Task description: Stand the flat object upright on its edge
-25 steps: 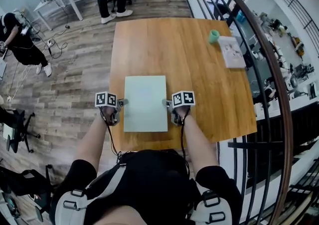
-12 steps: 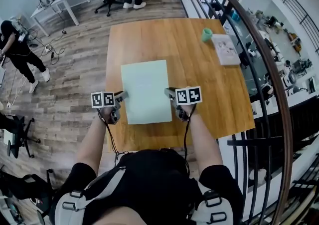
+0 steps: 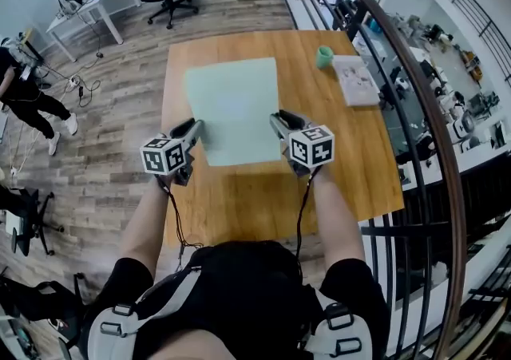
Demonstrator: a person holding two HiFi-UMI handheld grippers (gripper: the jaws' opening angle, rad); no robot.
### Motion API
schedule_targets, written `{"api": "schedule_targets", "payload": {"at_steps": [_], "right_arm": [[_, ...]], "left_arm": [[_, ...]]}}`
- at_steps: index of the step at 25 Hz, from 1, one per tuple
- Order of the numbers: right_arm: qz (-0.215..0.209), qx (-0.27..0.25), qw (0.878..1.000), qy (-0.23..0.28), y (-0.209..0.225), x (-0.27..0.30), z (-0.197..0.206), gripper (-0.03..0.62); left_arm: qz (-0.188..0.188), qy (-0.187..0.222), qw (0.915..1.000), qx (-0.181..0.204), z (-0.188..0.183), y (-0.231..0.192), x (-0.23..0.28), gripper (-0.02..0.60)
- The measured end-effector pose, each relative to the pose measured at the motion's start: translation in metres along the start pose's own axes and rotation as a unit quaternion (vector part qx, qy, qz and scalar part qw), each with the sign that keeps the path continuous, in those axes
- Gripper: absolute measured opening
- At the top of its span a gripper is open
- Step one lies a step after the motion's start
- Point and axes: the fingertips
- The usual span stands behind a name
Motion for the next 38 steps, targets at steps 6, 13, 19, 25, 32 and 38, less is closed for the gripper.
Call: {"api": "schedule_targets", "payload": {"at_steps": [6,13,19,25,32,38], "right_arm": [[0.019,-0.072,0.995,0.065,0.02,-0.014,-0.041,0.114],[0.05,-0.112,0.989,0.079,0.063,-0.006,-0.047,0.112],[0.075,-0.154,0.983,0.065,0.099,0.016,-0.034,0.11],[0.089,-0.17,0.981,0.039,0.123,0.039,-0.011,0.107],[0.091,-0.135,0.986,0.013,0.138,0.056,0.03,0.098],[0.095,-0.121,0.988,0.033,0.14,0.062,0.027,0.1]], "left_arm": [[-0.024,0.073,0.9925,0.095,-0.055,0.024,0.011,0.078],[-0.044,0.1,0.9833,0.146,-0.072,0.033,0.05,0.067],[-0.057,0.087,0.9855,0.134,-0.048,0.02,0.093,0.051],[-0.078,0.073,0.9869,0.12,-0.022,0.01,0.118,0.043],[-0.086,0.04,0.9879,0.122,0.008,-0.003,0.136,0.03],[-0.088,0.037,0.9897,0.106,0.009,-0.01,0.14,0.025]]}}
Point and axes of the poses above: the fingertips, and each gripper's own axes: x forward along the fingers, y to its right, z out of its underside
